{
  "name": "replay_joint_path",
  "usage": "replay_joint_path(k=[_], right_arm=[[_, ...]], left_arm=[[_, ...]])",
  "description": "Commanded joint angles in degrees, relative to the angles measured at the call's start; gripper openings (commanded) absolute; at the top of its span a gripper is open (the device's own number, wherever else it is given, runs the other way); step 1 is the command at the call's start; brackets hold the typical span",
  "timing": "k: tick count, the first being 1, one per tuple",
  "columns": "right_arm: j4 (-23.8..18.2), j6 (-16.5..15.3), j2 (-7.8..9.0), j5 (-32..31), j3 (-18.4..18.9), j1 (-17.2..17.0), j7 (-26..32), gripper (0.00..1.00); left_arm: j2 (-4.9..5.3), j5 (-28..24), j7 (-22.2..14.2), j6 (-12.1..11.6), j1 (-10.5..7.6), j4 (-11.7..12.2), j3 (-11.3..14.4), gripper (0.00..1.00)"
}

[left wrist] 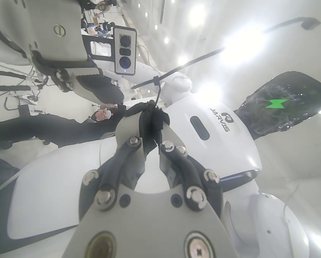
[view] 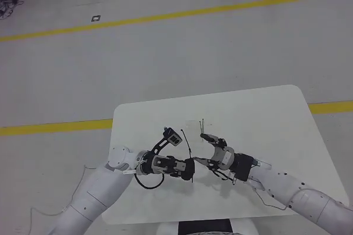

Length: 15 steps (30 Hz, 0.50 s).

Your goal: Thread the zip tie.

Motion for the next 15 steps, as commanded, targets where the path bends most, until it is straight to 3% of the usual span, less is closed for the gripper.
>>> replay_joint_path(k=[1, 15], right_arm=[[0.32, -0.42, -0.44, -0.29, 0.08, -0.12, 0.10, 0.49], [1.21, -2.39, -2.84, -1.38, 1.26, -0.94, -0.18, 0.41]], left_arm=[[0.00, 0.00, 0.00, 0.00, 0.00, 0.00, 0.00, 0.00], [0.00, 0.00, 0.00, 0.00, 0.00, 0.00, 0.00, 0.00]])
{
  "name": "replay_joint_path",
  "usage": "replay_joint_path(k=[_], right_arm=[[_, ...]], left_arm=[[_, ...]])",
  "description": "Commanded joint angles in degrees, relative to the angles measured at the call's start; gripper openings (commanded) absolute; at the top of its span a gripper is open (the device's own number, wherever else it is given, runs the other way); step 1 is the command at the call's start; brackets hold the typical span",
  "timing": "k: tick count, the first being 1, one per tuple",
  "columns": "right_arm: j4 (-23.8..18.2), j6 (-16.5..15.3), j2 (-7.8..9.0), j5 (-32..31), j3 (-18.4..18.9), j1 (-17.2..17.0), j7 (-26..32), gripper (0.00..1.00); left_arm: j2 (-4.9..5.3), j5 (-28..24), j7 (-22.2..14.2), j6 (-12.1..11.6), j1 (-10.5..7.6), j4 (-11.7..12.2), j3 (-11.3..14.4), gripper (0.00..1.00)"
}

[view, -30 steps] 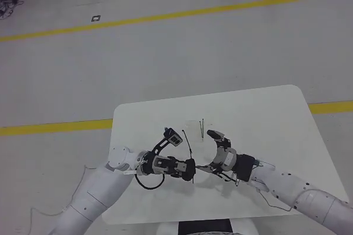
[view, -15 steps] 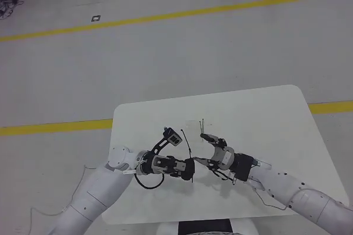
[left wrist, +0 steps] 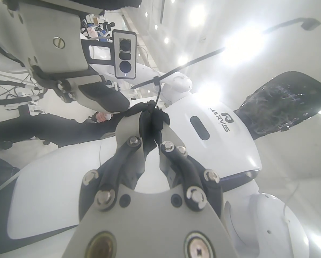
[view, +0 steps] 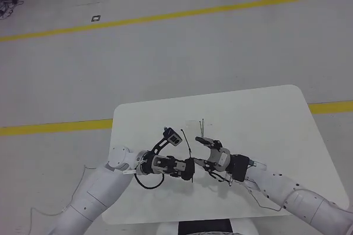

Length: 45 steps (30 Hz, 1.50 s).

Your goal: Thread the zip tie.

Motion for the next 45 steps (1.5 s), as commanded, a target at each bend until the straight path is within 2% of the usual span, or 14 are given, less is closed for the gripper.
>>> replay_joint_path(k=[1, 6, 10, 18, 40, 45], right_arm=[[-0.02, -0.09, -0.31, -0.26, 0.20, -0.10, 0.29, 0.40], [0.14, -0.05, -1.06, -0.71, 0.65, -0.42, 0.99, 0.35], [0.32, 0.21, -1.55, -1.34, 1.29, -0.73, 1.44, 0.35], [0.42, 0.06, -1.91, -2.34, 3.21, -1.87, 1.00, 0.29], [-0.29, -3.14, -3.14, -4.75, 6.18, -3.83, 0.50, 0.24], [-0.11, -3.53, -3.58, -5.01, 6.53, -4.00, 0.54, 0.20]], left_arm=[[0.00, 0.00, 0.00, 0.00, 0.00, 0.00, 0.00, 0.00], [0.00, 0.00, 0.00, 0.00, 0.00, 0.00, 0.00, 0.00], [0.00, 0.00, 0.00, 0.00, 0.00, 0.00, 0.00, 0.00], [0.00, 0.00, 0.00, 0.00, 0.00, 0.00, 0.00, 0.00], [0.00, 0.00, 0.00, 0.00, 0.00, 0.00, 0.00, 0.00], [0.00, 0.00, 0.00, 0.00, 0.00, 0.00, 0.00, 0.00]])
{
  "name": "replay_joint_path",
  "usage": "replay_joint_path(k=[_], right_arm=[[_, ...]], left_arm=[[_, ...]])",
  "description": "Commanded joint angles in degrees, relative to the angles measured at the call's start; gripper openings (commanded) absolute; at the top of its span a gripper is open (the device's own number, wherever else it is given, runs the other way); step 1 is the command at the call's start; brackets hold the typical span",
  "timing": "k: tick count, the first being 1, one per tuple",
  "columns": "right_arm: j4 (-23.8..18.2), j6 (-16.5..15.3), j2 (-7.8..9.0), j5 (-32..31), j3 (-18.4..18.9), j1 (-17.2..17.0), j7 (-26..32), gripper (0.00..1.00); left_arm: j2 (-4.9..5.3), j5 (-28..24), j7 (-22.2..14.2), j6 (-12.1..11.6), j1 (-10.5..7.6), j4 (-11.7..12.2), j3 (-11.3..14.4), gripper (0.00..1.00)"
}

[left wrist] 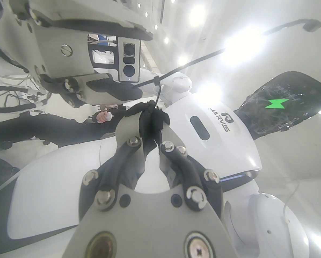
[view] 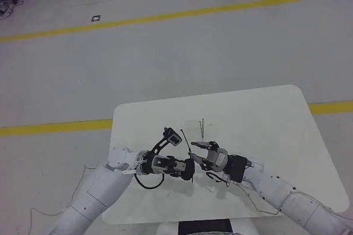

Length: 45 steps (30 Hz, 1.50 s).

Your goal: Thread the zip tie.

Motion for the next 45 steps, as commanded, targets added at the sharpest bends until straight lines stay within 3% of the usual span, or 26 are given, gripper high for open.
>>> replay_joint_path(k=[1, 19, 45], right_arm=[[0.07, -0.12, -0.17, -0.10, 0.14, -0.06, -0.04, 0.20], [0.58, -0.38, -1.31, -0.80, 0.00, 0.24, -0.13, 0.18], [0.85, -0.38, -1.62, -1.44, 0.65, -0.01, -0.96, 0.15]], left_arm=[[0.00, 0.00, 0.00, 0.00, 0.00, 0.00, 0.00, 0.00], [0.00, 0.00, 0.00, 0.00, 0.00, 0.00, 0.00, 0.00], [0.00, 0.00, 0.00, 0.00, 0.00, 0.00, 0.00, 0.00]])
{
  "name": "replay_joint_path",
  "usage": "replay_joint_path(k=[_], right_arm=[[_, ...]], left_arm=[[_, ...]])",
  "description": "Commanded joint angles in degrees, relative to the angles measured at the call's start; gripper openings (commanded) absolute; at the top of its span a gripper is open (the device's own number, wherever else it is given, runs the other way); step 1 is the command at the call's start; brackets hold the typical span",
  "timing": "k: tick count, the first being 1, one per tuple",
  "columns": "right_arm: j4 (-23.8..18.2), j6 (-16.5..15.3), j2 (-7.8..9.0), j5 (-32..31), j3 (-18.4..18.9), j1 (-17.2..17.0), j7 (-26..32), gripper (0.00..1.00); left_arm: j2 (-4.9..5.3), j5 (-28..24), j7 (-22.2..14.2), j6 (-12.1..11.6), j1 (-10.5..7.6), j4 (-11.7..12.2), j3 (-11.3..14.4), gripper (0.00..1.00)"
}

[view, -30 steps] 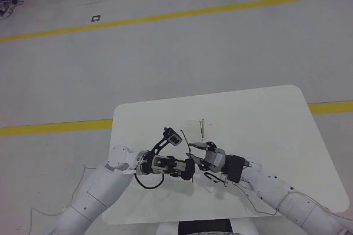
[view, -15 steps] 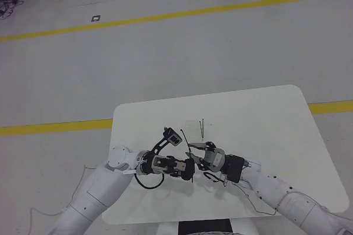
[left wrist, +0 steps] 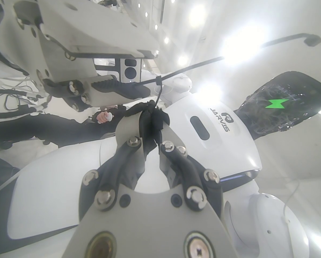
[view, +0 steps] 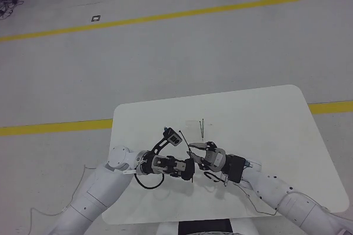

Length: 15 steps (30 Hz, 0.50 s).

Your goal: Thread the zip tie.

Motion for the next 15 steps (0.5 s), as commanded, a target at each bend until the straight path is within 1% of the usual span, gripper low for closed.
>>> replay_joint_path(k=[1, 2, 9, 10, 11, 13, 15], right_arm=[[0.03, 0.00, -0.01, 0.14, -0.10, 0.07, -0.02, 0.15], [0.06, 0.00, -0.02, 0.17, -0.12, 0.11, -0.07, 0.16], [-0.12, 0.00, -0.07, -0.06, -0.15, 0.22, -0.16, 0.15], [-0.12, 0.00, -0.07, -0.07, -0.17, 0.23, -0.16, 0.13], [-0.12, 0.00, -0.08, -0.09, -0.19, 0.25, -0.14, 0.07], [-0.07, 0.00, -0.09, -0.08, -0.25, 0.31, -0.06, 0.00], [-0.03, 0.00, -0.10, -0.09, -0.29, 0.37, 0.03, 0.00]], left_arm=[[0.00, 0.00, 0.00, 0.00, 0.00, 0.00, 0.00, 0.00], [0.00, 0.00, 0.00, 0.00, 0.00, 0.00, 0.00, 0.00], [0.00, 0.00, 0.00, 0.00, 0.00, 0.00, 0.00, 0.00], [0.00, 0.00, 0.00, 0.00, 0.00, 0.00, 0.00, 0.00], [0.00, 0.00, 0.00, 0.00, 0.00, 0.00, 0.00, 0.00], [0.00, 0.00, 0.00, 0.00, 0.00, 0.00, 0.00, 0.00], [0.00, 0.00, 0.00, 0.00, 0.00, 0.00, 0.00, 0.00]])
